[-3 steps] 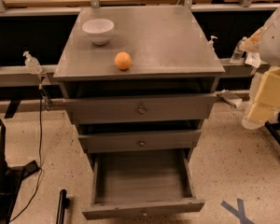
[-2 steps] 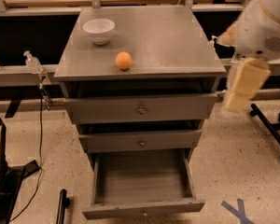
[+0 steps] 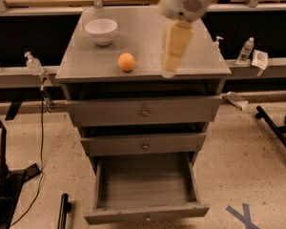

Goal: Place orange into bottom drawer

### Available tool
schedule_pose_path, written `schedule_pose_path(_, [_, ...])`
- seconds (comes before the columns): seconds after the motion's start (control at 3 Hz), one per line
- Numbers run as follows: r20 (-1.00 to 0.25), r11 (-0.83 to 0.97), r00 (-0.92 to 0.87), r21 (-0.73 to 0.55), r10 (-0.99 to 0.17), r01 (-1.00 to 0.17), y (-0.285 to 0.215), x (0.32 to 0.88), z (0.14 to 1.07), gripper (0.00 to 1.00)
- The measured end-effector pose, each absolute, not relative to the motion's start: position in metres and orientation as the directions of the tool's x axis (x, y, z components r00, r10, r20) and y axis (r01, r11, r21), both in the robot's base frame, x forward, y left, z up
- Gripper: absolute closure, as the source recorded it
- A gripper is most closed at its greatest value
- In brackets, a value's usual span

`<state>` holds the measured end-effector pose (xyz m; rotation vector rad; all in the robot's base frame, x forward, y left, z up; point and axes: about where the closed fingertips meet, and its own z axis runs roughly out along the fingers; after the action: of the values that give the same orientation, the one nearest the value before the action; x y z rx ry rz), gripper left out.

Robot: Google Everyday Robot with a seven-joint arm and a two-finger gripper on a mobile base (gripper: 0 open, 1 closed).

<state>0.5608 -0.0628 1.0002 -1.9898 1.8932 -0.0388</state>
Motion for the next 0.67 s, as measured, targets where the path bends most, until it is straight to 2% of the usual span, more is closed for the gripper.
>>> schedule_pose_path(0.33, [-0.371,0.108,0.006,-0.285,-0.929,-0.952,0.0232,0.6344,1.0053,0.00])
schedule_pose_path(0.67, [-0.382,0.121,0.000,-0.290,-0.924,-0.949,0.0241,0.6339,1.0101,0.00])
